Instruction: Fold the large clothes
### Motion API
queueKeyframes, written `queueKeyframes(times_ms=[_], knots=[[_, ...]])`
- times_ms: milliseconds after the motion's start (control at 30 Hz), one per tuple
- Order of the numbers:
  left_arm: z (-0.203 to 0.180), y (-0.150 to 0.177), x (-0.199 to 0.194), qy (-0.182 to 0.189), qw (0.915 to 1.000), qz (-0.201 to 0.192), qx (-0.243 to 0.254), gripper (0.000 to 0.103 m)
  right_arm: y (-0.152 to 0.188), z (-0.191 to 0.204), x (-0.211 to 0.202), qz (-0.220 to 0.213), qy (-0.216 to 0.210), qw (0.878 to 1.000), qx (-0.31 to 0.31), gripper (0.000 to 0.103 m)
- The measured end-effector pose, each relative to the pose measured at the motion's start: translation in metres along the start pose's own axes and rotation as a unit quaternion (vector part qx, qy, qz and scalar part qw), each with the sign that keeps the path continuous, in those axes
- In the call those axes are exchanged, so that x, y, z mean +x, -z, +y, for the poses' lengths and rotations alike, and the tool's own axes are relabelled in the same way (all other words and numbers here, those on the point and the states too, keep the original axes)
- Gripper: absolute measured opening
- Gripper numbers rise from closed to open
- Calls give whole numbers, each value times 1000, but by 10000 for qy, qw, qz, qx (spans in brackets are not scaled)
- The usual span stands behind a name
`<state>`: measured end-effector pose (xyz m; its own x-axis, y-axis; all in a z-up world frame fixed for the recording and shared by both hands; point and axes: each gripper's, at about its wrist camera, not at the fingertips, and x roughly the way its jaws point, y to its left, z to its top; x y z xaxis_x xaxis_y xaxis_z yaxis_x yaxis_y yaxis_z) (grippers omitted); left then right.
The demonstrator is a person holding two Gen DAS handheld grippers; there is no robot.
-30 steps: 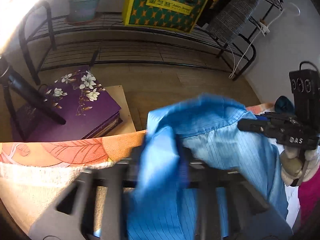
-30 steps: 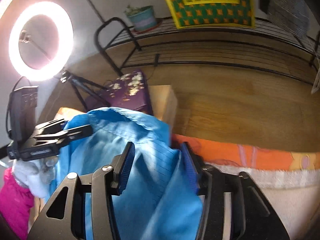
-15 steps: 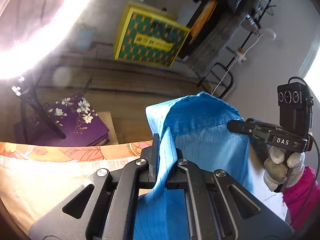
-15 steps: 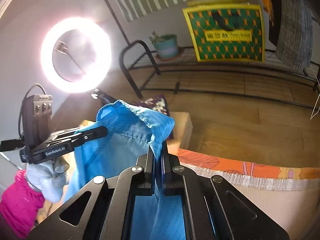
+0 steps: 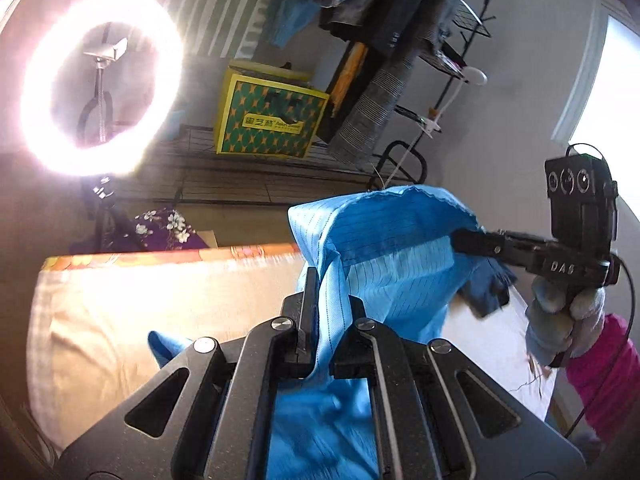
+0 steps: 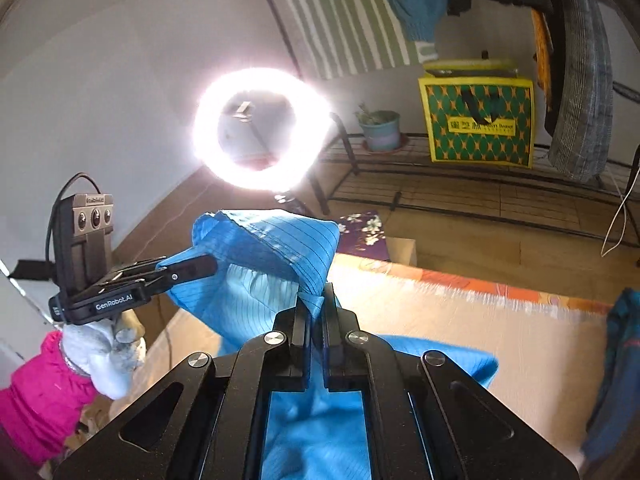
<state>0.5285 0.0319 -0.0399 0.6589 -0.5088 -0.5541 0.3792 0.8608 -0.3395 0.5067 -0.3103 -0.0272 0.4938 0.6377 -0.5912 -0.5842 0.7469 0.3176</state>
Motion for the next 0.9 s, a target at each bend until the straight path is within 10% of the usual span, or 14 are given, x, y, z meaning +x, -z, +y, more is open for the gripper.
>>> queueKeyframes(times_ms=[467,900], knots=[[-70,134,-102,238,9995,188,-11,0,130,75,-88,341,-177,9990,-226,2],[-75,293,-109,100,9918,1248,-261,0,260,88,-64,1281,-87,9909,-402,2]])
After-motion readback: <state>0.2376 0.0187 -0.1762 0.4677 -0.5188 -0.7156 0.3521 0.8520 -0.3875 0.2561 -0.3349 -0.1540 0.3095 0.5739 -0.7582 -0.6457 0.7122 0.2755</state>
